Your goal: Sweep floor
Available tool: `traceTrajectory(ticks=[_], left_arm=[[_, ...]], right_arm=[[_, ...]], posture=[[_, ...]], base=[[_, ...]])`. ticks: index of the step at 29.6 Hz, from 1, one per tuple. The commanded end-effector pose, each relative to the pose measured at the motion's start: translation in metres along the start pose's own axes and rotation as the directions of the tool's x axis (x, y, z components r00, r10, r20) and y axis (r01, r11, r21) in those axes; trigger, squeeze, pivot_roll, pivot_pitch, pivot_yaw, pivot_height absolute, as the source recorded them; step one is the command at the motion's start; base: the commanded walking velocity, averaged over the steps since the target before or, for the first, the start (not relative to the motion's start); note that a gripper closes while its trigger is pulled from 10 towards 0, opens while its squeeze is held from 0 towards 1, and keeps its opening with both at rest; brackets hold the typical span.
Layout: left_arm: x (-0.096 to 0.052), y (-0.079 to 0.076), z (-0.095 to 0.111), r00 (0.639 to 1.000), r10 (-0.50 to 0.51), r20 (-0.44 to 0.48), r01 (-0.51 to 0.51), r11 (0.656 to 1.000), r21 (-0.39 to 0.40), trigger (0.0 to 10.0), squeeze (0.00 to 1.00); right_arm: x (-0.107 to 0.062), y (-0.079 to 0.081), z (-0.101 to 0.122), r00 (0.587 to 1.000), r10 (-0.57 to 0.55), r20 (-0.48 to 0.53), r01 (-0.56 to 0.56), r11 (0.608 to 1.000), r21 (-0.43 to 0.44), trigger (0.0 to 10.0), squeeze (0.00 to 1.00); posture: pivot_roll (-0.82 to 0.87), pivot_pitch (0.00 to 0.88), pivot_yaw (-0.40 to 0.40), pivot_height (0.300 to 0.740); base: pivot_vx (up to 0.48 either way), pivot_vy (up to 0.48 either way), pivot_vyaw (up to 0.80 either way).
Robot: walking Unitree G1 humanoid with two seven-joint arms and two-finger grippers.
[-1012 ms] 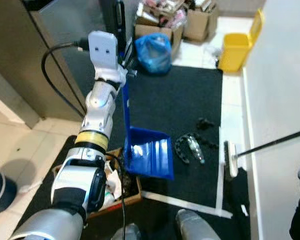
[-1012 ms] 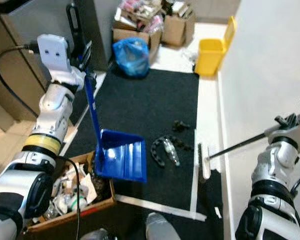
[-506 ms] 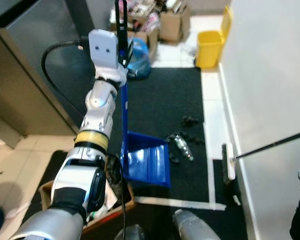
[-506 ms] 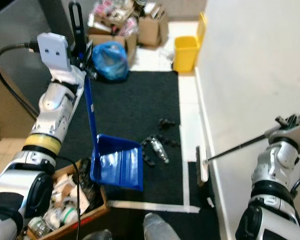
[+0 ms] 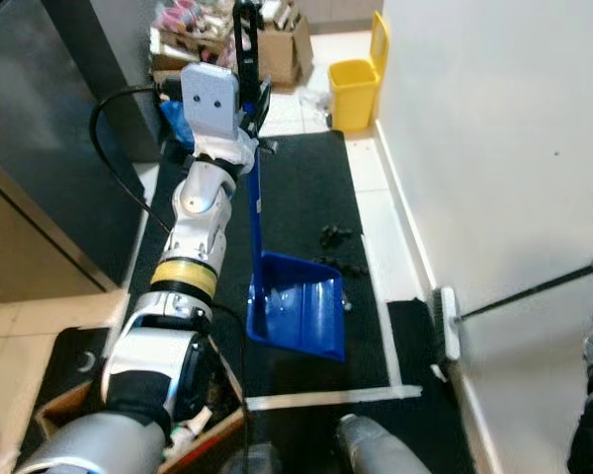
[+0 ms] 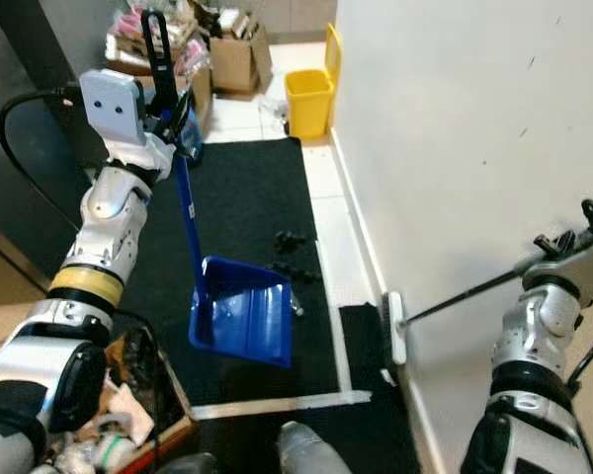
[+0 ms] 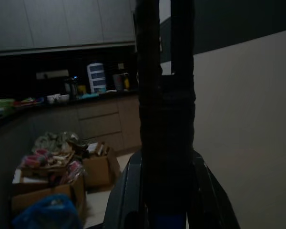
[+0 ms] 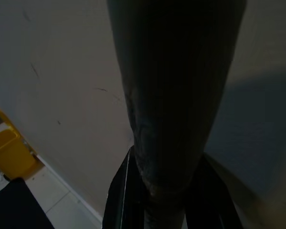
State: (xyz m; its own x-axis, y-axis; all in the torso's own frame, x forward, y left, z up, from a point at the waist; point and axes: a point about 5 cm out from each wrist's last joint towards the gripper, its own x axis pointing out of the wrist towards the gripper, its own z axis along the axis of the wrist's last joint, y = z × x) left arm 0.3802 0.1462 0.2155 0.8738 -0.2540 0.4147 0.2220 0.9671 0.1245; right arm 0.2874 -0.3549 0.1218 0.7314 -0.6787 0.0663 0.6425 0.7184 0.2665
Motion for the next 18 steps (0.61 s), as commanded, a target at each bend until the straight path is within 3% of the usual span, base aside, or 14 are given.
traceTrajectory(ticks=[1, 14, 18], left_arm=[[0.0024, -0.002, 0.0053, 0.999, -0.019, 0.03, 0.019, 1.0, 0.006, 10.0, 0.0], [0.002, -0.008, 0.0022, 0.999, -0.039, 0.023, 0.04, 0.999, -0.011, 10.0, 0.0], [0.0022, -0.0069, 0.0024, 0.999, -0.035, 0.025, 0.036, 0.999, -0.012, 10.0, 0.0]], right_arm=[[0.0021, -0.0087, 0.0066, 0.999, -0.046, 0.026, 0.046, 0.999, 0.016, 10.0, 0.0], [0.001, -0.0075, 0.0056, 0.999, -0.042, 0.027, 0.042, 0.999, 0.022, 10.0, 0.0], [0.0003, -0.0061, 0.0057, 0.999, -0.035, 0.033, 0.034, 0.999, 0.024, 10.0, 0.0]], posture=[[0.01, 0.0, 0.023, 0.74], [0.01, 0.0, 0.024, 0.74], [0.01, 0.0, 0.023, 0.74]], base=[[0.0, 0.0, -0.8], [0.0, 0.0, -0.8], [0.0, 0.0, 0.0]])
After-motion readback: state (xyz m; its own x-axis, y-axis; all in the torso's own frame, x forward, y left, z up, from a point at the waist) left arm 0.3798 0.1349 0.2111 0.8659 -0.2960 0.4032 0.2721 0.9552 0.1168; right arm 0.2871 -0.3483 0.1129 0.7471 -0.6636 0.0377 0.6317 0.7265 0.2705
